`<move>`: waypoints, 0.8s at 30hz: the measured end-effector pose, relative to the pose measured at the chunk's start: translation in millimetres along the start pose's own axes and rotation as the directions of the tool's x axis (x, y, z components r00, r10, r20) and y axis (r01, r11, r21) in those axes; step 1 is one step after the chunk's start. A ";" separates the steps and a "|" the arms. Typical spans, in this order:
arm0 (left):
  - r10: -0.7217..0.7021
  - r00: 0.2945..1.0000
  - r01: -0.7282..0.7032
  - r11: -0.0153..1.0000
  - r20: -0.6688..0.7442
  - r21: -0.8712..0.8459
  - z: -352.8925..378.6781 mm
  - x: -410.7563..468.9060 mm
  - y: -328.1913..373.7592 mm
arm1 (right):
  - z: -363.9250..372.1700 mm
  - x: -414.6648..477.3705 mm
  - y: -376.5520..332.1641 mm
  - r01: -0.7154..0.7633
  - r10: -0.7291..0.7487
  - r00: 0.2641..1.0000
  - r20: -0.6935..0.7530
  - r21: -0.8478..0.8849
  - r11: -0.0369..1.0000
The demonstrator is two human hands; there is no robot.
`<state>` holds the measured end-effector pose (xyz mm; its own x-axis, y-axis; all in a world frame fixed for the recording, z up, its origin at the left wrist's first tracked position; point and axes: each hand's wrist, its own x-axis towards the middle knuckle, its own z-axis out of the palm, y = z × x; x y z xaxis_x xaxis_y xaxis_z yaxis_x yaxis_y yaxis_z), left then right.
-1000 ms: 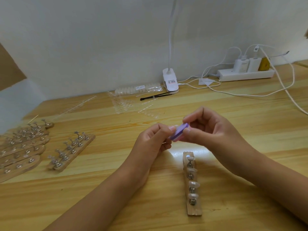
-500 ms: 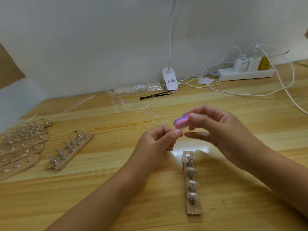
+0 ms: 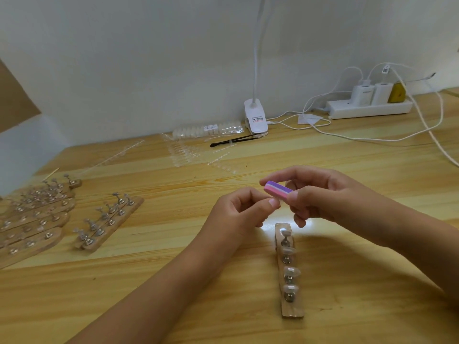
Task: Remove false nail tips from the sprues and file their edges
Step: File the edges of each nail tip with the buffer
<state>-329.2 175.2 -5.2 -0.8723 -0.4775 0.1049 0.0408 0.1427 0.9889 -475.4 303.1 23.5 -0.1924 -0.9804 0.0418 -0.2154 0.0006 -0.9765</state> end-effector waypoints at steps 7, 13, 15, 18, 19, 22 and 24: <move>0.007 1.000 -0.006 1.000 0.029 -0.006 -0.3 -0.4 1.5 | -5.6 -1.8 -0.9 0.023 -0.023 0.999 0.038 0.015 1.000; -0.003 1.000 0.004 0.999 0.029 -0.033 -0.4 0.1 1.6 | -11.9 -3.0 -4.0 0.002 -0.001 0.992 0.125 -0.004 1.000; 0.008 0.999 -0.008 1.000 0.040 -0.012 -0.6 -0.5 1.6 | -12.5 -3.2 -5.0 -0.002 0.003 0.992 0.128 -0.010 1.000; 0.033 0.998 -0.034 0.999 0.057 0.020 0.4 -1.0 1.3 | -11.2 -1.0 -1.7 -0.007 0.005 0.996 0.093 0.022 1.000; 0.027 0.999 -0.027 1.000 0.047 0.006 0.1 -0.4 0.7 | -11.8 -1.5 -1.9 -0.015 0.012 0.993 0.114 0.030 0.999; -0.021 1.000 0.020 0.996 -0.003 -0.084 -2.7 2.9 -1.7 | -13.7 -3.2 -3.5 -0.023 0.011 0.985 0.175 0.068 0.997; -0.028 1.000 0.027 0.996 -0.014 -0.089 -3.6 3.7 -3.0 | -10.2 -1.4 -1.2 0.003 -0.015 0.994 0.110 0.107 0.994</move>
<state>-330.8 169.9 -7.5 -0.8663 -0.4934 0.0783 0.0606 0.0518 0.9968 -484.6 306.5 26.8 -0.0824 -0.9961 0.0324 -0.1125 -0.0231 -0.9934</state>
